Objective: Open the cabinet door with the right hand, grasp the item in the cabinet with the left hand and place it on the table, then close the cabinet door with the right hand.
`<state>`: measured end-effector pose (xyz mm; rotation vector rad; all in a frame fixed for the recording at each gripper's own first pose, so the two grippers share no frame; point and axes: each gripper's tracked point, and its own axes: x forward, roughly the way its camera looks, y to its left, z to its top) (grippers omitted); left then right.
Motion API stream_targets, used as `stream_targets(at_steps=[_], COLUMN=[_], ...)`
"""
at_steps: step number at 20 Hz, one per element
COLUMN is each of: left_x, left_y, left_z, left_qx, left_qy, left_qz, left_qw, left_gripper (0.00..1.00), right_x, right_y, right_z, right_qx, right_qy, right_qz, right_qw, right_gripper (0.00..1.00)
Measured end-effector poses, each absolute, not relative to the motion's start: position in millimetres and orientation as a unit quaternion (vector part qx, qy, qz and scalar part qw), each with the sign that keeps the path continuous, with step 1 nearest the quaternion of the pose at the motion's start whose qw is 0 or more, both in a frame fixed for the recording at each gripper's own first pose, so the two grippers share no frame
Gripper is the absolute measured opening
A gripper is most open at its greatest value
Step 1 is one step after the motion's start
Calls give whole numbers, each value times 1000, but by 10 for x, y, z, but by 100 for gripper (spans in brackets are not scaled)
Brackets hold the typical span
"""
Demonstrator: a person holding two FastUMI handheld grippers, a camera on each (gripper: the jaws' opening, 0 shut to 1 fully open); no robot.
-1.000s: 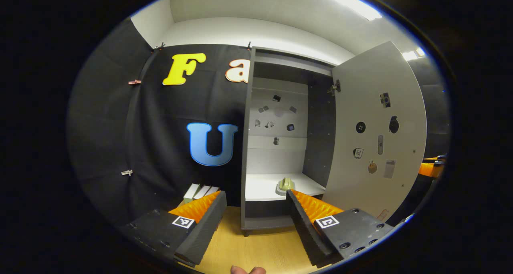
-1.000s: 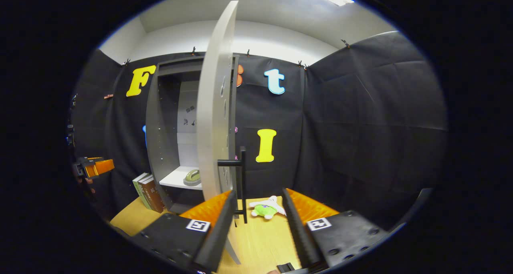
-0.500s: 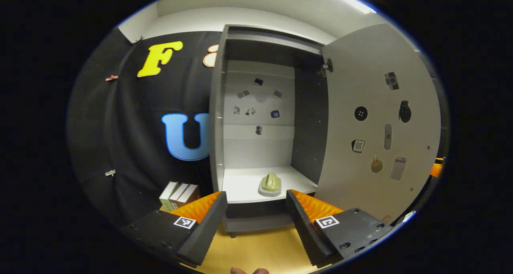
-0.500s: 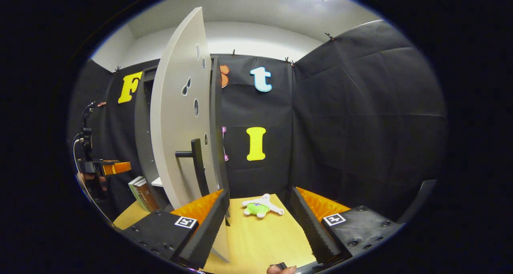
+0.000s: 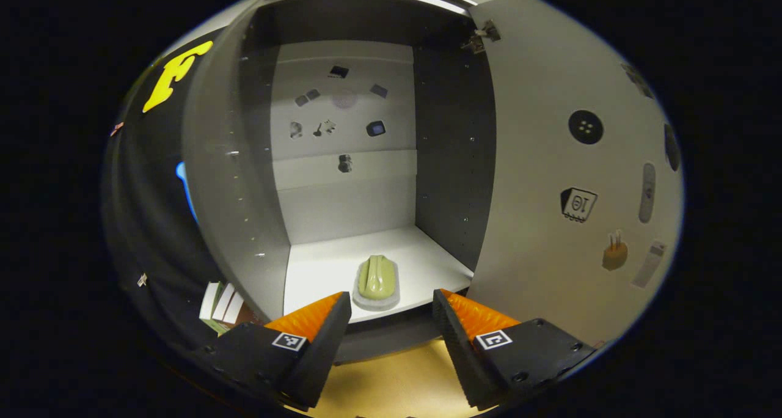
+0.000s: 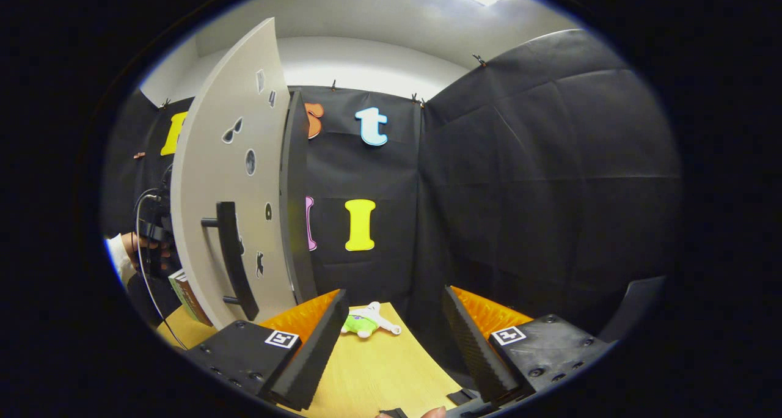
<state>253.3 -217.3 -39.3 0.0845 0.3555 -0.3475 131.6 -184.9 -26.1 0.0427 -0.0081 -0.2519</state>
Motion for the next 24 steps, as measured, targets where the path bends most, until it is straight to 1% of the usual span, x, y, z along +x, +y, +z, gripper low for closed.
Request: stream_targets(at_steps=[2, 3, 6, 7, 8, 10, 11, 12, 14, 15, 18, 19, 20, 21, 22, 23, 24], left_x=[2793, 2908, 3267, 3367, 3466, 3636, 3699, 3764, 3893, 3926, 4017, 4049, 4066, 4094, 4132, 4172, 4194], left_y=[-2263, -2312, -2410, -2416, -2438, -2458, -2459, -2440, -2417, -2409, -2334, -2319, -2290, -2267, -2259, -2235, -2209], left_z=[-460, -514, -662, -722, -802, -955, -1026, -1062, -1041, -1052, -1017, -1007, -1009, -1005, -1001, -992, -991], left_qx=[43, 43, 68, 83, 94, 109, 111, 117, 130, 133, 137, 133, 130, 127, 127, 130, 130], left_qy=[193, 205, 227, 235, 242, 259, 267, 269, 262, 265, 257, 256, 257, 259, 257, 258, 256], left_qz=[-175, -178, -179, -174, -171, -164, -160, -153, -143, -140, -122, -120, -115, -112, -111, -109, -106], left_qw=[964, 961, 955, 953, 950, 946, 944, 944, 946, 945, 949, 950, 951, 951, 951, 951, 952], left_gripper=[82, 79, 72, 65, 62, 51, 53, 43, 48, 39, 34, 37, 33, 33, 28, 41, 39], right_x=[1331, 1342, 1395, 1407, 1408, 1426, 1426, 1423, 1415, 1412, 1394, 1392, 1395, 1393, 1390, 1382, 1386], right_y=[-1969, -2041, -2211, -2275, -2328, -2414, -2453, -2491, -2555, -2574, -2628, -2639, -2635, -2639, -2646, -2639, -2639], right_z=[-314, -324, -402, -422, -433, -465, -484, -496, -520, -530, -533, -528, -540, -550, -565, -574, -590], right_qx=[27, 25, 21, 22, 23, 26, 25, 23, 19, 19, 17, 16, 15, 14, 15, 16, 14], right_qy=[1, 0, 6, 7, 8, 10, 10, 11, 13, 14, 12, 12, 13, 14, 16, 17, 19], right_qz=[-129, -132, -140, -143, -146, -150, -153, -156, -159, -160, -164, -165, -165, -166, -165, -164, -164], right_qw=[991, 991, 990, 989, 989, 988, 988, 987, 987, 987, 986, 986, 986, 986, 986, 986, 986], right_gripper=[94, 98, 98, 98, 98, 98, 98, 98, 98, 98, 99, 98, 98, 98, 98, 98, 98])
